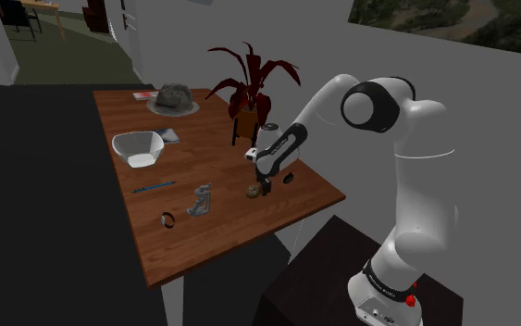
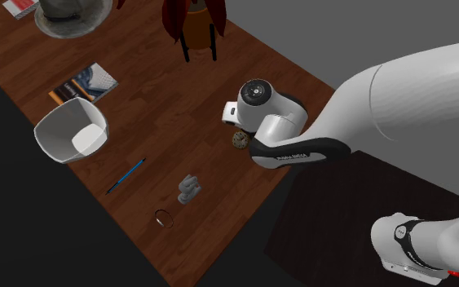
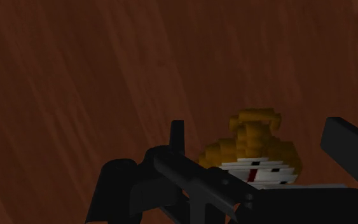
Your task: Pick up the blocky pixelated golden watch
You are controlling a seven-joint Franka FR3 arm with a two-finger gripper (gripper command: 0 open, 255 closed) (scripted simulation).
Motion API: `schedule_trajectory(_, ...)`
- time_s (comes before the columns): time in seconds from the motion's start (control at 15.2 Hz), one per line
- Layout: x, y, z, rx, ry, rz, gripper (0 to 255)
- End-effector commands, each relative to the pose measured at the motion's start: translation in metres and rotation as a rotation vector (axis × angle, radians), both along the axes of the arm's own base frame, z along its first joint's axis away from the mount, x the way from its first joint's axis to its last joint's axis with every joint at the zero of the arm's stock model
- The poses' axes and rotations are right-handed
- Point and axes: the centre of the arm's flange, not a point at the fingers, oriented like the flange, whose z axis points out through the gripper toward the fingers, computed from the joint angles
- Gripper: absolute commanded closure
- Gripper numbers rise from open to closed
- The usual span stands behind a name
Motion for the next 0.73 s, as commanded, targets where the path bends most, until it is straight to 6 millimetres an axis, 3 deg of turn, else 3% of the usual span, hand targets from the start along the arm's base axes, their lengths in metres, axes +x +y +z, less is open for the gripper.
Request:
schedule_trajectory(0.0,0.0006,0.0001,-0.0048,0.0,-0.001,0.0,0)
schedule_trajectory(0.07,0.0,0.0002,-0.0046,0.0,-0.001,0.0,255)
schedule_trajectory(0.66,0.0006,0.0001,-0.0048,0.0,-0.001,0.0,255)
